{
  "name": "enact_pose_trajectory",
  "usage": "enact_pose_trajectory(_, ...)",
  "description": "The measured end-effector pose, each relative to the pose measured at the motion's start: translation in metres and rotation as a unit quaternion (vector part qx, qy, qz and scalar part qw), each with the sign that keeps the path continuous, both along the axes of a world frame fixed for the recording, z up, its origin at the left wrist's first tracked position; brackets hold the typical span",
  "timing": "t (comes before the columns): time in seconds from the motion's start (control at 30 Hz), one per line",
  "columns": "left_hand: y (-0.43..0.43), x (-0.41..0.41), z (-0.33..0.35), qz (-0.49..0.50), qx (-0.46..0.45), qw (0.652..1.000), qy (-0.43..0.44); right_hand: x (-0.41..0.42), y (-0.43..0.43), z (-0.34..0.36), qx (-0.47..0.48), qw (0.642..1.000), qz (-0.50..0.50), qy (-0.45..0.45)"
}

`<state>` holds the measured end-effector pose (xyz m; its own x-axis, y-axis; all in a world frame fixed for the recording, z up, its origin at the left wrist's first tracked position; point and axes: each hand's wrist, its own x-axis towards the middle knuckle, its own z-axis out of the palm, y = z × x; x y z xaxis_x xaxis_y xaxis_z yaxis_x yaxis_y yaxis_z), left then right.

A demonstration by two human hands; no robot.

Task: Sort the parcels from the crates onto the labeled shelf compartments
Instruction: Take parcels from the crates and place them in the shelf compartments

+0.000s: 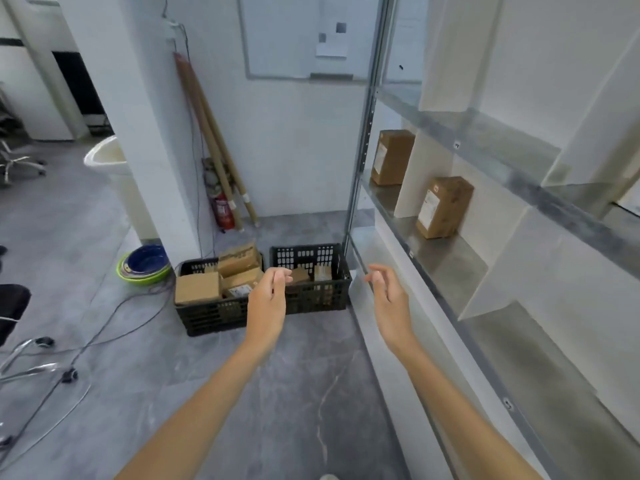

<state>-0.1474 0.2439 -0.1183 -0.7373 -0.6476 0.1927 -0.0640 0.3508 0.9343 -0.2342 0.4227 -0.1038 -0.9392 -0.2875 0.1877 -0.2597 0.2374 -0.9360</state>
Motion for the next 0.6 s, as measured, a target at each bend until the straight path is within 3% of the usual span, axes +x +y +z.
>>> enact_pose_trajectory(0.33, -0.042, -0.11, -0.016, 0.055, 0.02, 0.998, -0.02, -0.132, -0.039, -0.032, 0.04, 0.998, 0.044, -0.022)
enact_pose_trajectory(0.6, -0.095, -0.218, -0.014, 0.037, 0.01, 0.998, -0.047, -0.246, -0.098, -0.04, 0.088, 0.995, 0.048, -0.027)
